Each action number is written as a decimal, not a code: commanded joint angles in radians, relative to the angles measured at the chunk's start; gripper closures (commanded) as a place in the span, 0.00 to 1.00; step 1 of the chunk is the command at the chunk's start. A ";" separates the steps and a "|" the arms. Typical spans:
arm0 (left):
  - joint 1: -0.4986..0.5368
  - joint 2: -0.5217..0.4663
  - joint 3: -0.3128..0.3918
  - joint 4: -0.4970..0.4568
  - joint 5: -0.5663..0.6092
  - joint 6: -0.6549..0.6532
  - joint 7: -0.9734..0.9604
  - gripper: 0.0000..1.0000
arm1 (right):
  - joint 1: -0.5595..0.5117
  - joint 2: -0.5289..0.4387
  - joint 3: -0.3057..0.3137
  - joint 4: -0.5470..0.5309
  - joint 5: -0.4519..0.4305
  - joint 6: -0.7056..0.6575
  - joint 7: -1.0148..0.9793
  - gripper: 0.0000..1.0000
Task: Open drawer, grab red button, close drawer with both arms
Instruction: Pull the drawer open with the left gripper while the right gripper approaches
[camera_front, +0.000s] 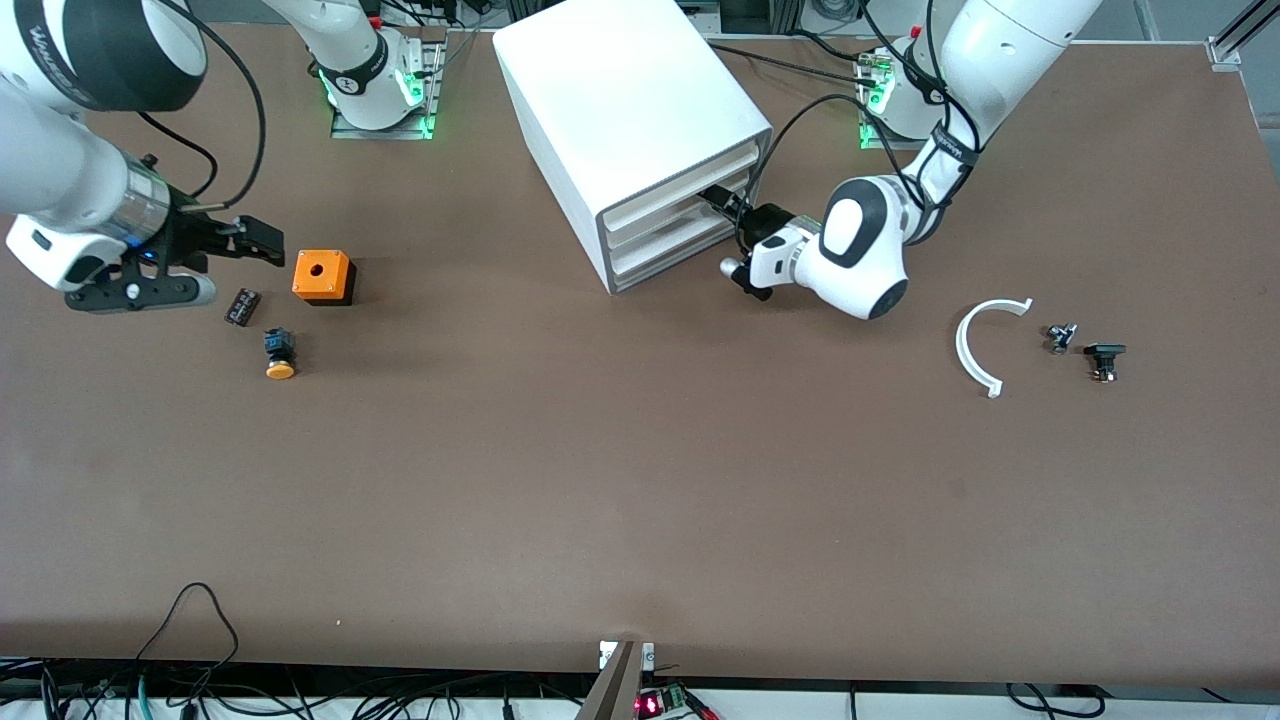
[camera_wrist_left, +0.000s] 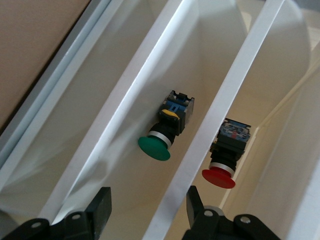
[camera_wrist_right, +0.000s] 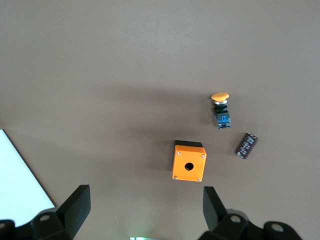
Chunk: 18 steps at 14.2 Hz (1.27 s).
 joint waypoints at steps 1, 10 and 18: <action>0.014 -0.010 -0.010 -0.017 -0.032 0.015 0.033 0.97 | 0.071 0.037 -0.005 0.054 0.021 -0.007 -0.012 0.00; 0.129 -0.031 0.099 0.077 -0.024 0.109 0.028 1.00 | 0.316 0.158 -0.003 0.213 0.097 0.000 -0.029 0.00; 0.149 -0.056 0.135 0.138 -0.029 0.157 0.028 0.00 | 0.567 0.316 -0.005 0.385 0.094 0.042 -0.202 0.00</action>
